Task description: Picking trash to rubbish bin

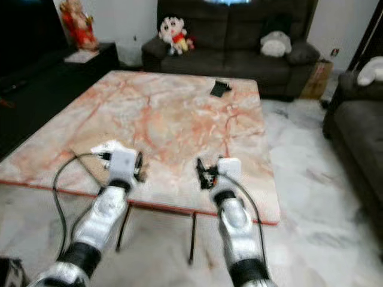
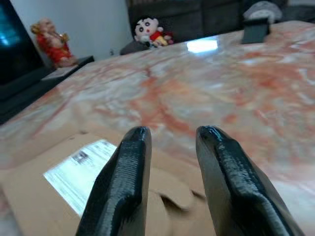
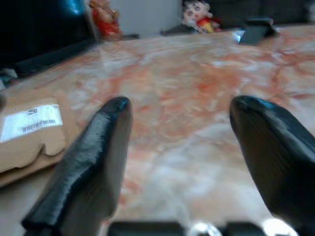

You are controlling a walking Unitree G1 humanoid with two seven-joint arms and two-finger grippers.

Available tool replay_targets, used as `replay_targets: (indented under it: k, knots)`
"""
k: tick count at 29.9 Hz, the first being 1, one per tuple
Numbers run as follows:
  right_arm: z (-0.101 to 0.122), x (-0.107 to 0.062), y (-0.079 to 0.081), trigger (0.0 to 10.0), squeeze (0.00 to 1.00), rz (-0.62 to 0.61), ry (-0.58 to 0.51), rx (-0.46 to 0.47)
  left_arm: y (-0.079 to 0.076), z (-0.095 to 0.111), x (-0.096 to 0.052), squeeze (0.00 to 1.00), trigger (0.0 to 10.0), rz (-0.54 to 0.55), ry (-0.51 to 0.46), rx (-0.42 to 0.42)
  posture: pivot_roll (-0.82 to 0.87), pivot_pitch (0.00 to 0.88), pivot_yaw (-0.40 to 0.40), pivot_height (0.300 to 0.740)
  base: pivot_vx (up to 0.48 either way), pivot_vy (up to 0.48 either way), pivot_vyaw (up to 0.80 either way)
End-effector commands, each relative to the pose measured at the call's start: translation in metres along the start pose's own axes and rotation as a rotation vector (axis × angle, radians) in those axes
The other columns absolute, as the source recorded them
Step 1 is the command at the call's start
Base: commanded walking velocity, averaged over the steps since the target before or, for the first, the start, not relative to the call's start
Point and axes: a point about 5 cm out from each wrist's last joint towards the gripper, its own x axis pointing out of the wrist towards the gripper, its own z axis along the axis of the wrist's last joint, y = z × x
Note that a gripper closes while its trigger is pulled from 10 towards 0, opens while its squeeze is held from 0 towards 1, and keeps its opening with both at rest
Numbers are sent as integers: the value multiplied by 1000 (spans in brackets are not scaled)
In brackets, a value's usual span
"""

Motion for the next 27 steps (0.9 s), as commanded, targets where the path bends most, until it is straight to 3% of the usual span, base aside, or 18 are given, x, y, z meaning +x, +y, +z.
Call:
replay_targets:
  k: [1,27]
  knots:
    - [4,0,-9,10000,0,-15,-8,-17,-9,3,1,0,10000,-13,-5,-20,134,0,-2,740,315,0,0]
    - [1,-2,-6,10000,0,0,5,-11,-8,5,1,0,10000,-10,-9,-18,138,0,1,740,313,0,0]
